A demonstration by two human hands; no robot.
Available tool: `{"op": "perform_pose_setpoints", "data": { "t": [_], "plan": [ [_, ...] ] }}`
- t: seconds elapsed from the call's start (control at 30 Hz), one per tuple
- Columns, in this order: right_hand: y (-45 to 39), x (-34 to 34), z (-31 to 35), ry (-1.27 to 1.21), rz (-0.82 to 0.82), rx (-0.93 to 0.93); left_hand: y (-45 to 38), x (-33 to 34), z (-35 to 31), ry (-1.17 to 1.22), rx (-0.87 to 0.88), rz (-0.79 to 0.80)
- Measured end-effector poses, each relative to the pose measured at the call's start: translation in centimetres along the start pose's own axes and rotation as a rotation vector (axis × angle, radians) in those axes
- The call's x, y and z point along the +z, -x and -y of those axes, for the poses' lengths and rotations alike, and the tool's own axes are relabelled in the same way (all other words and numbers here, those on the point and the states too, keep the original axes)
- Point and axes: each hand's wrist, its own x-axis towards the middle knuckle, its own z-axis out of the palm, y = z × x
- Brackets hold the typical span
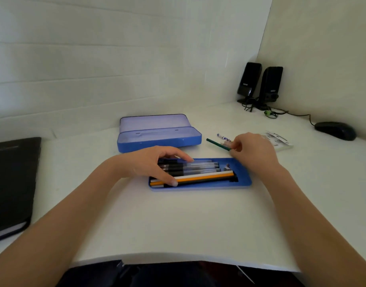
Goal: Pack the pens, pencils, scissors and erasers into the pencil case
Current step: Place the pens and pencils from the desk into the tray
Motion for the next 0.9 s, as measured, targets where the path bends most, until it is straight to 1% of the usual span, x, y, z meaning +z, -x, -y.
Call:
{"op": "perform_pose_setpoints", "data": {
  "t": [0.07, 0.13, 0.17, 0.23, 0.27, 0.33, 0.4, 0.47, 0.57, 0.73, 0.9],
  "plan": [
    [0.0, -0.3, 0.0, -0.120, -0.054, -0.036, 0.0, -0.2, -0.1, -0.011, -0.007, 0.026],
    [0.3, -0.9, 0.4, -0.355, -0.093, -0.062, 0.0, -0.1, 0.0, 0.000, -0.004, 0.027],
    [0.6, -1.2, 0.8, -0.497, -0.082, -0.074, 0.0, -0.1, 0.1, 0.007, 0.001, 0.023],
    [1.3, -2.2, 1.7, -0.718, 0.024, -0.130, 0.0, -0.1, 0.2, 0.019, 0.008, 0.017],
    [1.7, -2.7, 2.1, -0.756, 0.108, -0.177, 0.0, -0.1, 0.2, 0.025, 0.005, 0.015],
    [2.2, -3.3, 2.5, -0.737, 0.293, -0.264, 0.0, -0.1, 0.2, 0.031, -0.010, 0.010],
    [2.5, -3.3, 2.7, -0.691, 0.474, -0.312, 0.0, -0.1, 0.1, 0.034, -0.014, 0.012],
    [2.6, -2.9, 2.9, -0.621, 0.591, -0.353, 0.0, 0.0, 0.2, 0.045, -0.011, 0.016],
    [2.8, -2.6, 3.4, -0.536, 0.611, -0.390, -0.1, -0.1, 0.3, 0.041, -0.013, 0.014],
    [3.3, -2.1, 4.1, -0.566, 0.636, -0.424, -0.2, 0.0, 0.5, 0.044, -0.004, 0.010],
    [3.2, -1.4, 4.2, -0.537, 0.603, -0.427, -0.1, 0.0, 0.5, 0.113, -0.013, 0.022]
  ]
}}
